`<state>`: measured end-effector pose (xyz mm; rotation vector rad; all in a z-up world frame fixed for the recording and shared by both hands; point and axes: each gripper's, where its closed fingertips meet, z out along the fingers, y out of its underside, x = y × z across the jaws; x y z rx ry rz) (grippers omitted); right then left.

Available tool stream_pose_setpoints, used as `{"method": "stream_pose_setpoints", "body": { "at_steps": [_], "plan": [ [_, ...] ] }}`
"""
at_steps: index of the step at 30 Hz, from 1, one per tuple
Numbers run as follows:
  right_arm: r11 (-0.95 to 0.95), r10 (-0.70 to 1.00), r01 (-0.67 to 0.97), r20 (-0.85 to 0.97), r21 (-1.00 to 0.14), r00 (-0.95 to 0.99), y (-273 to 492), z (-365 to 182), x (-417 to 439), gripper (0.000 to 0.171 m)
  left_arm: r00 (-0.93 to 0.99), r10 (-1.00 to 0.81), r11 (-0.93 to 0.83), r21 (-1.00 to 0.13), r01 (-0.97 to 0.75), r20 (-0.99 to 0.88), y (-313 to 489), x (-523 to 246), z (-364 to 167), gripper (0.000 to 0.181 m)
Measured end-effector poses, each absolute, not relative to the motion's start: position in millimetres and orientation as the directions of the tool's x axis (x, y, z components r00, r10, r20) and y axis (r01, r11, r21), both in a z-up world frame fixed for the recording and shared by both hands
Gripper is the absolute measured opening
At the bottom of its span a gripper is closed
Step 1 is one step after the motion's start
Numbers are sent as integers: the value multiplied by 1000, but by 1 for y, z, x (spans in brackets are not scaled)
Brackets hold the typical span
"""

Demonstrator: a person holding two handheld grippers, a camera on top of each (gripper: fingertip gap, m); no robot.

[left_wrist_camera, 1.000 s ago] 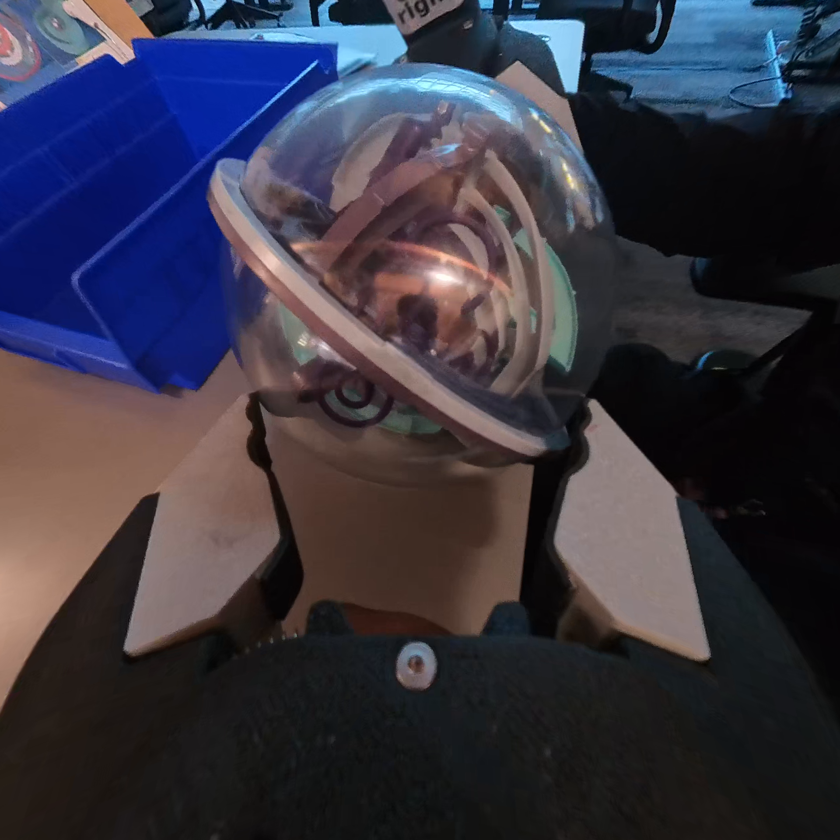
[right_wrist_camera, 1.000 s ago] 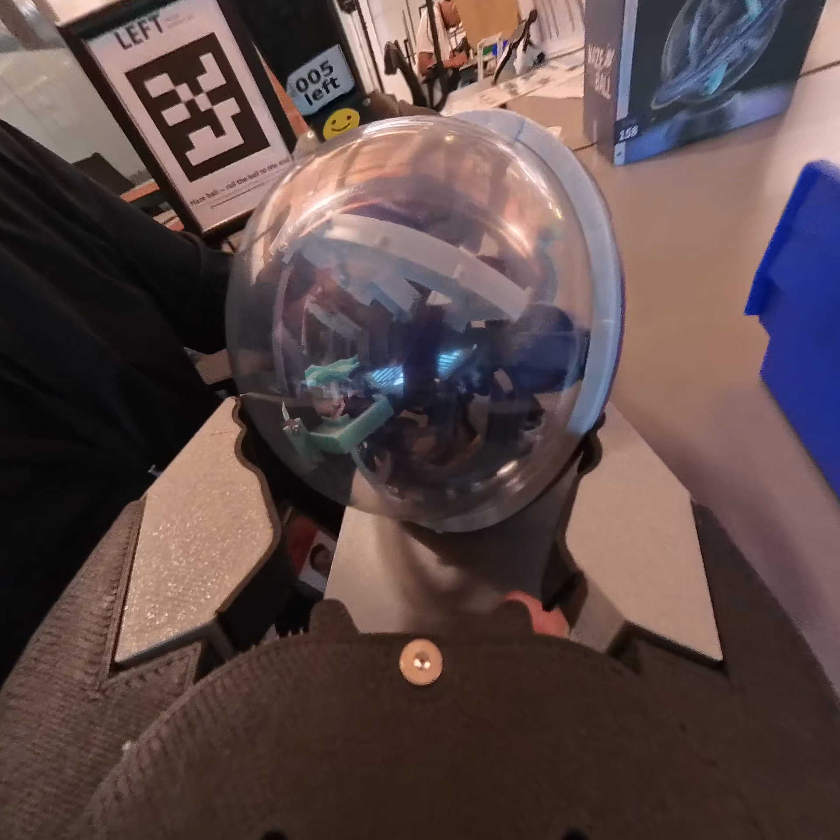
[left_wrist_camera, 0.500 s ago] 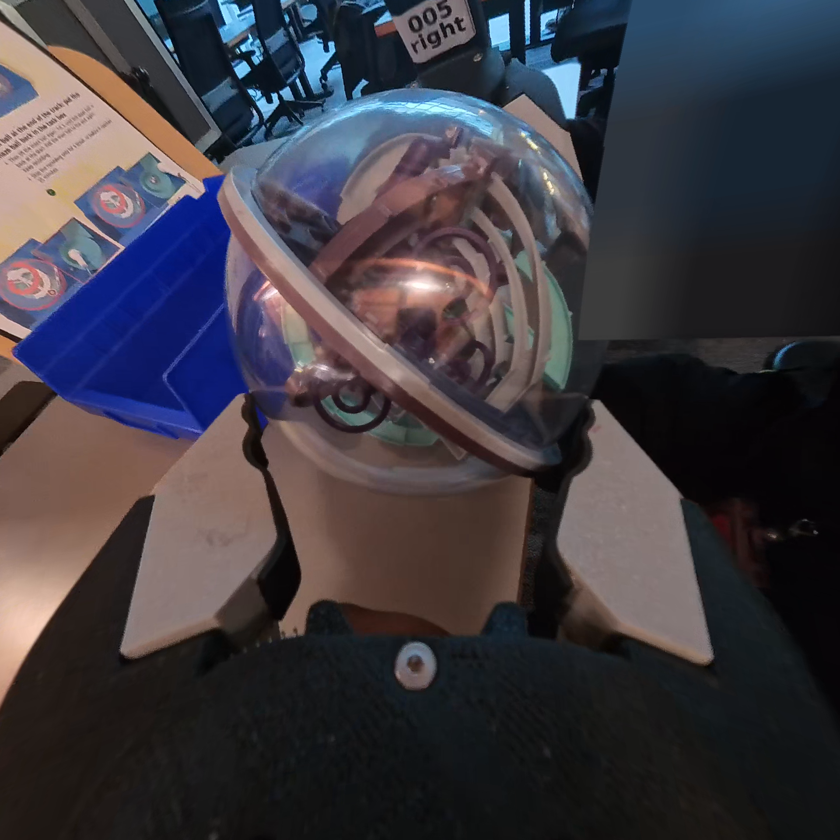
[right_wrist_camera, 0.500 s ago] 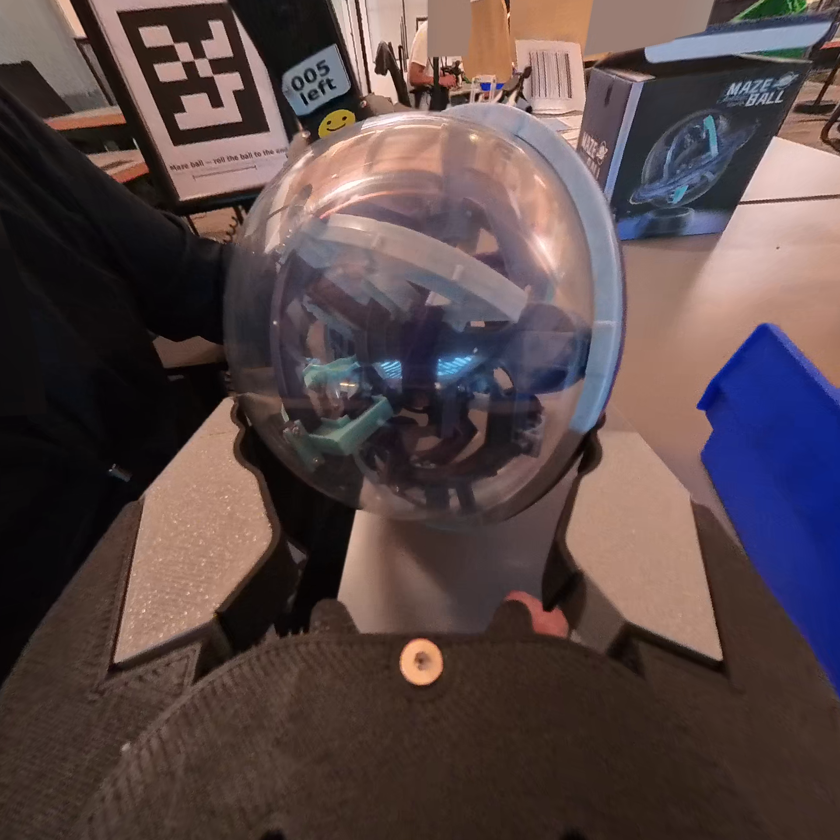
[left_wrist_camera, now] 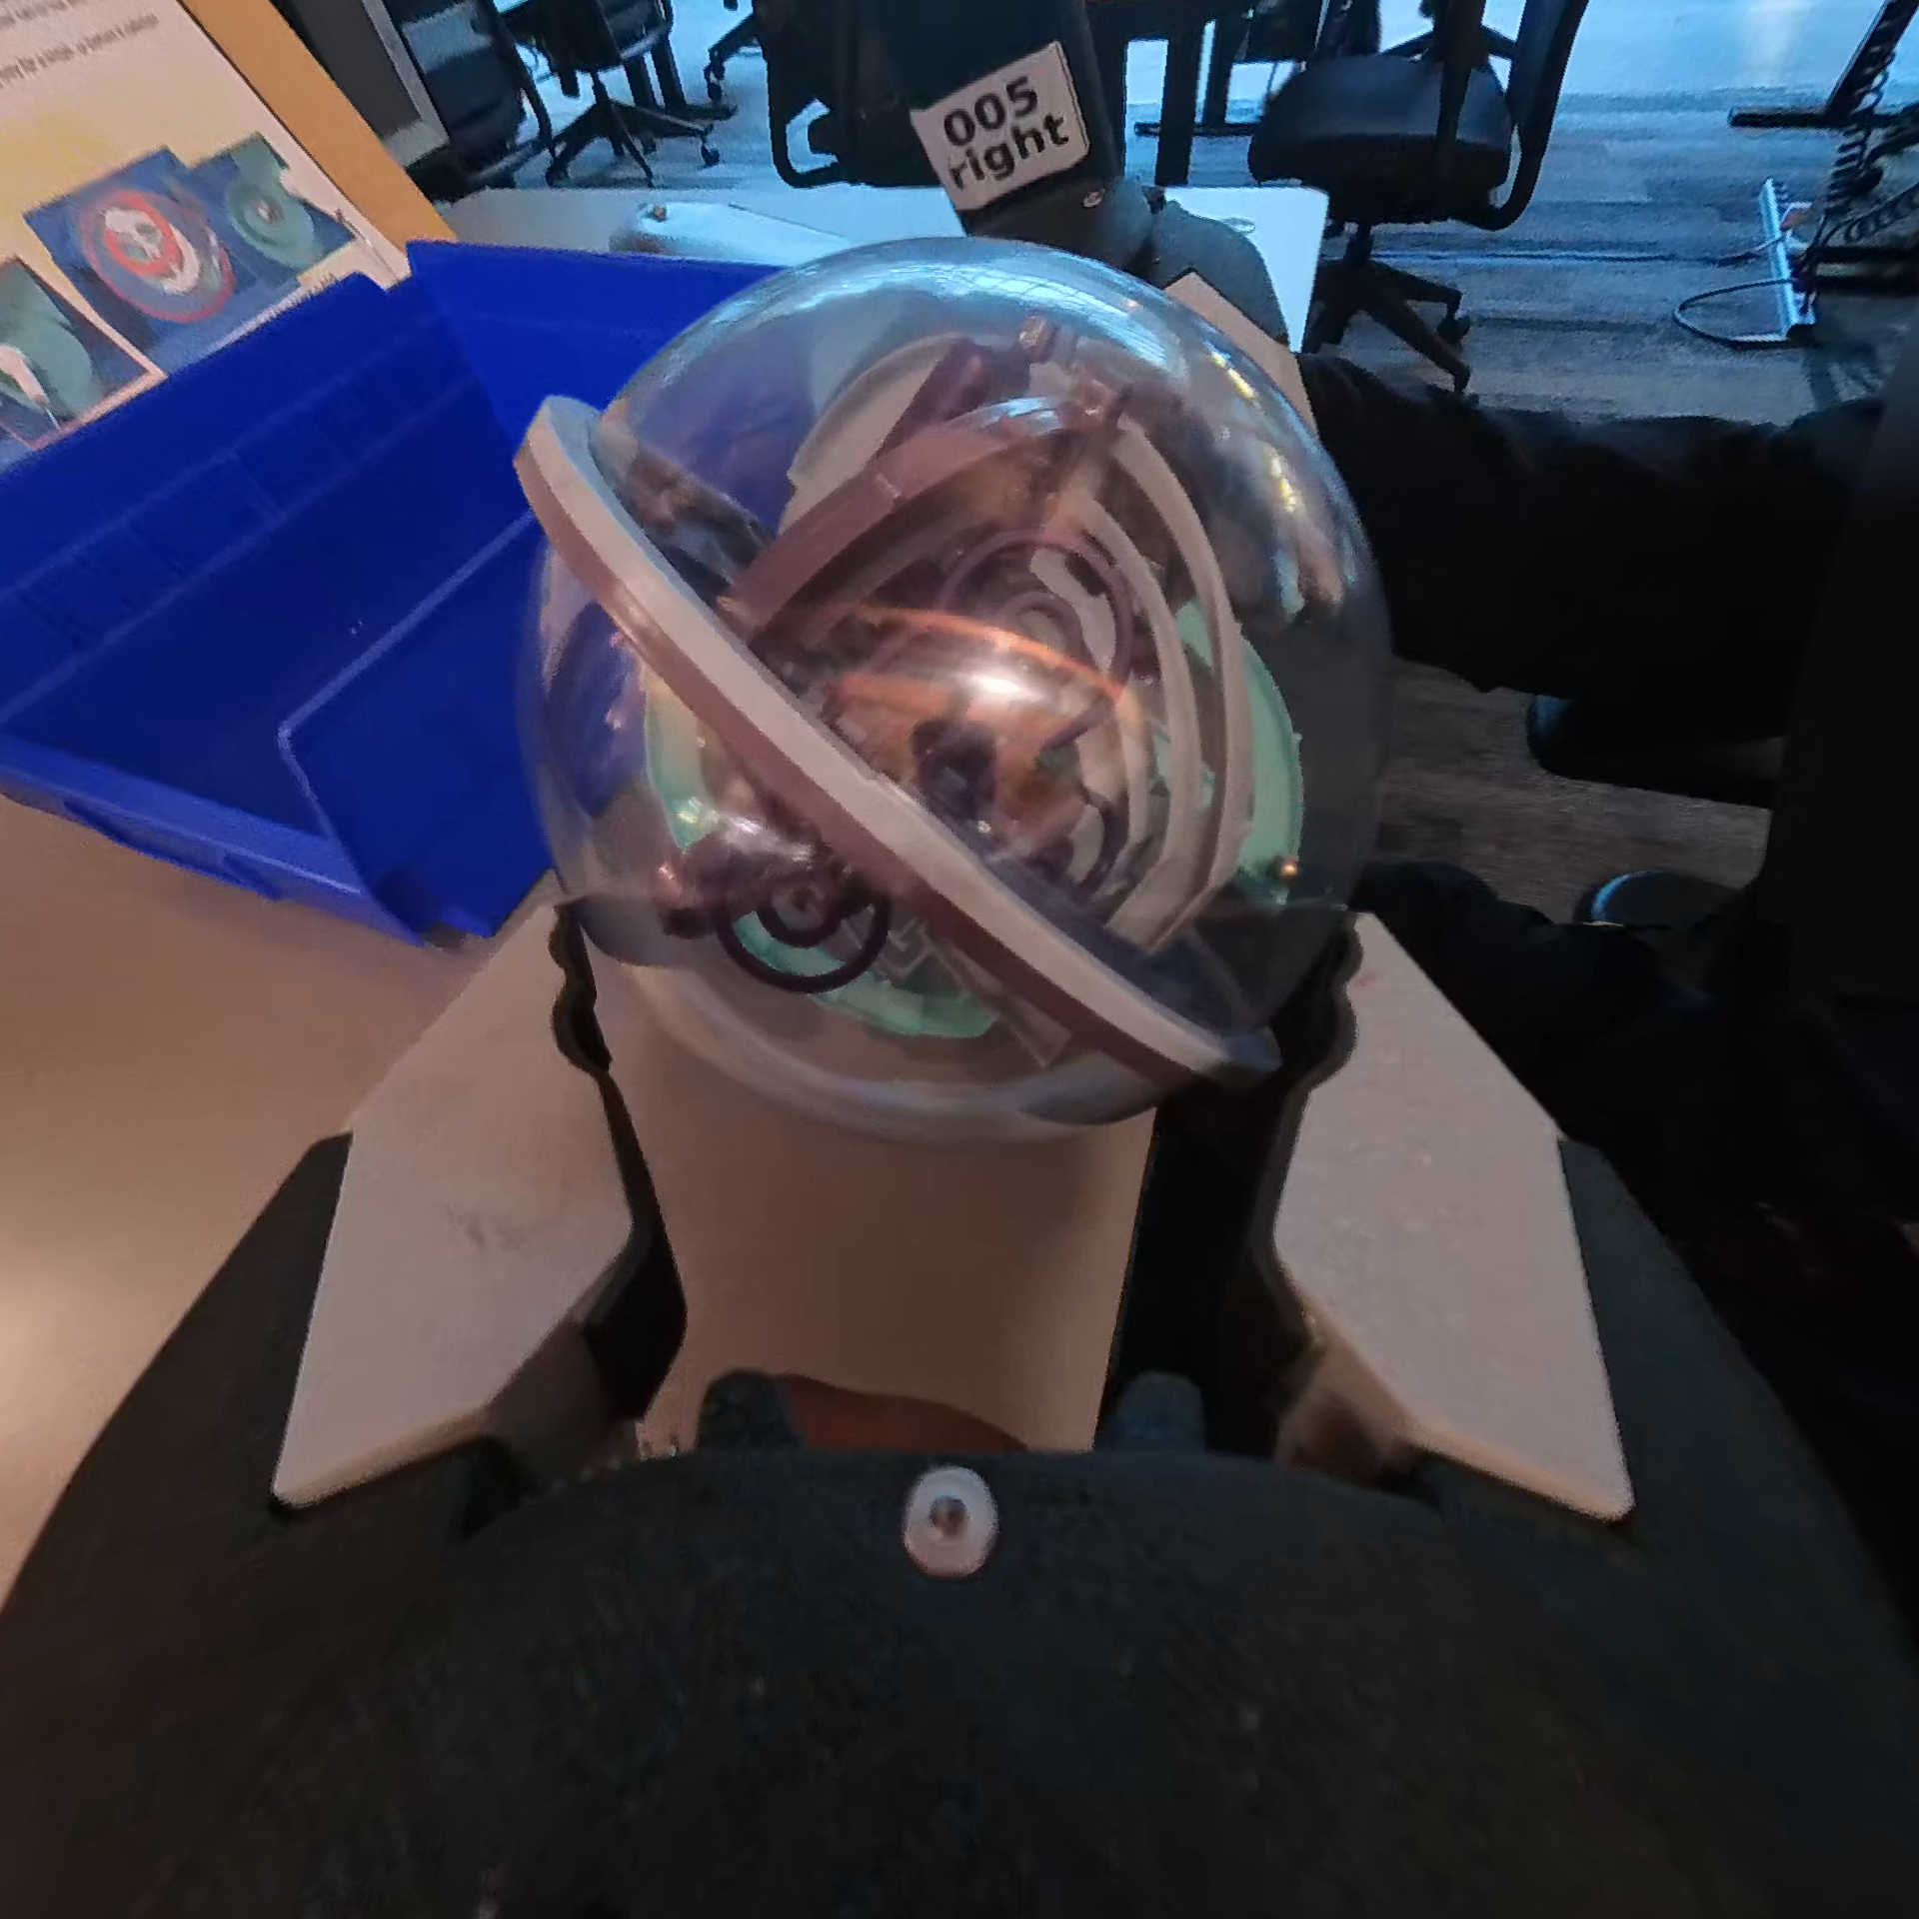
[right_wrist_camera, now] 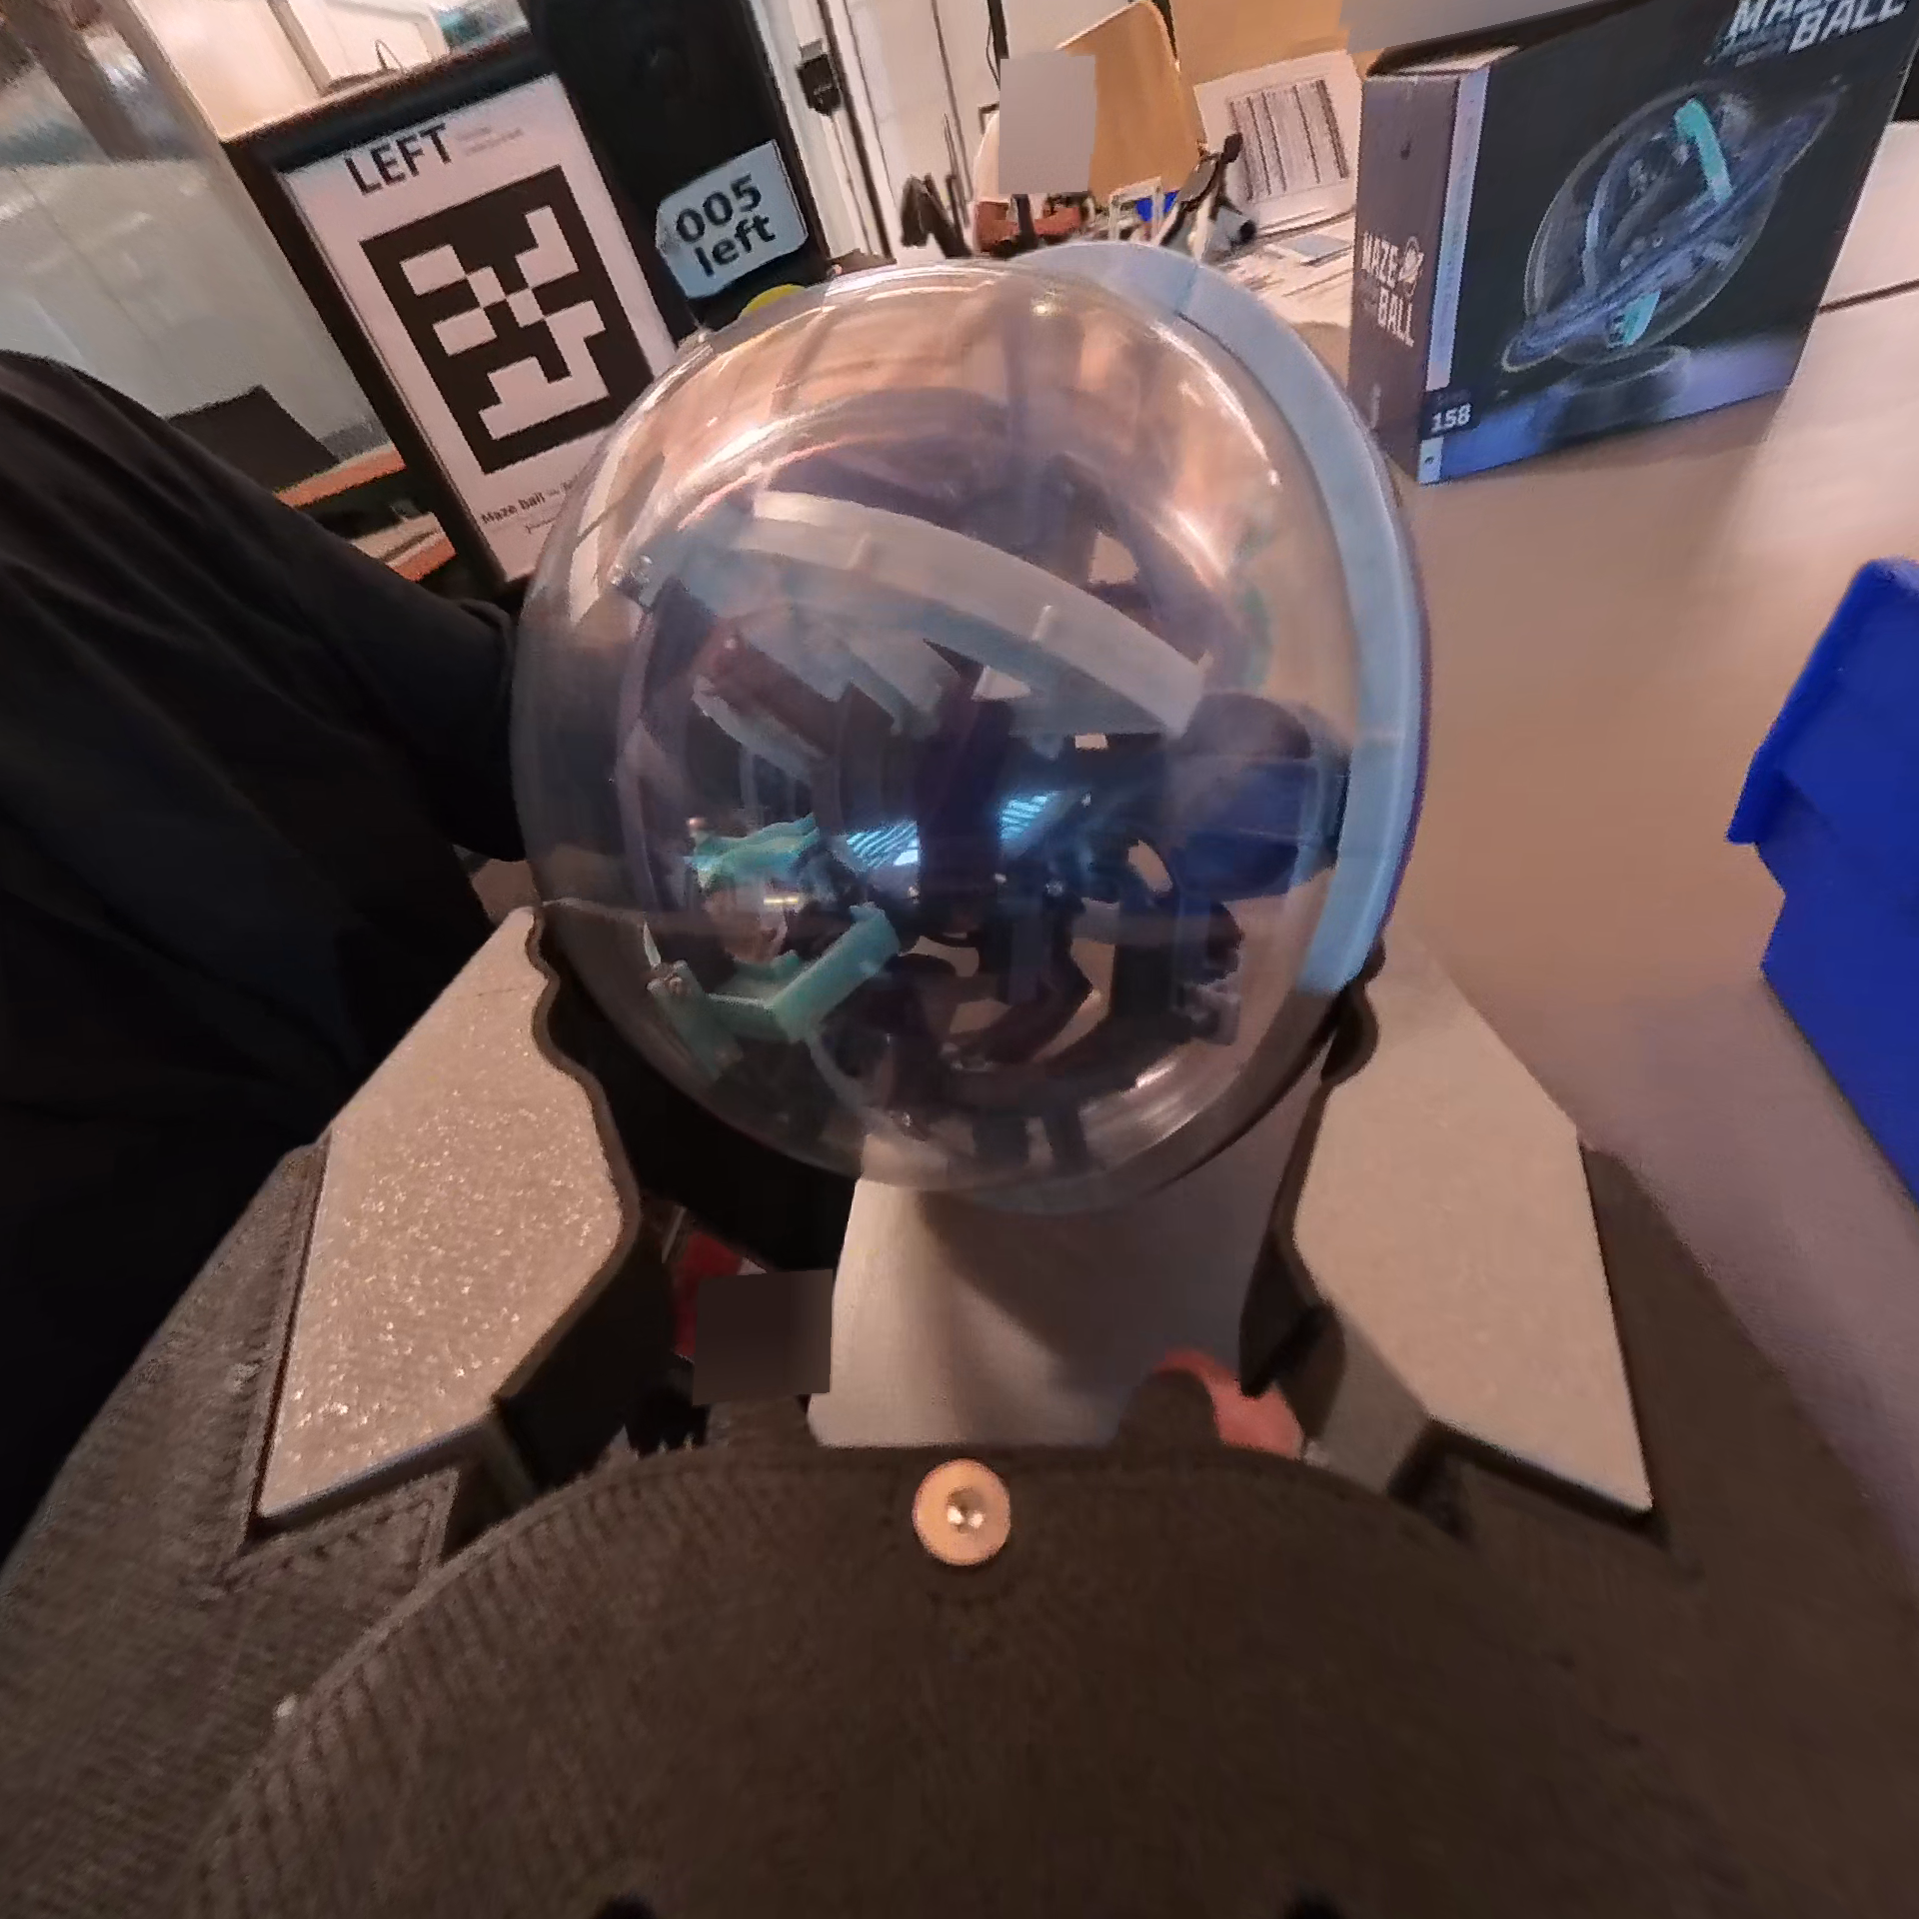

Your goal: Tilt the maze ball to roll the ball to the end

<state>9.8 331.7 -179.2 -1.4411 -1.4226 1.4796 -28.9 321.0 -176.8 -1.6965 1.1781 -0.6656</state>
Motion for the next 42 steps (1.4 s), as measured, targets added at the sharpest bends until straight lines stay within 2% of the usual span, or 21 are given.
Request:
{"method": "stream_pose_setpoints", "body": {
  "at_steps": [16,20,23,26,33,39,42],
  "plan": [
    [-324,894,264,-386,-908,-230,335,-193,7,144,406,-914,-161,-908,-386,-10,326,-30,-180,135],
    [-267,918,203,-313,-942,-243,336,-186,4,146,411,-905,-75,-909,-410,-111,326,-30,-172,135],
    [-149,963,136,-175,-979,-203,340,-175,4,147,405,-885,22,-891,-453,-228,328,-30,-174,135],
    [-51,987,215,-81,-975,-135,346,-188,4,148,381,-872,83,-861,-502,-307,336,-31,-194,135],
    [-118,987,236,-140,-965,-77,352,-197,10,149,394,-886,19,-867,-497,-245,342,-25,-210,134],
    [-131,991,110,-134,-985,-19,361,-184,20,143,394,-907,-15,-924,-382,-148,349,-18,-216,131],
    [-140,990,55,-138,-989,37,367,-178,30,138,396,-914,-63,-930,-361,-92,352,-17,-218,120]
  ]
}}
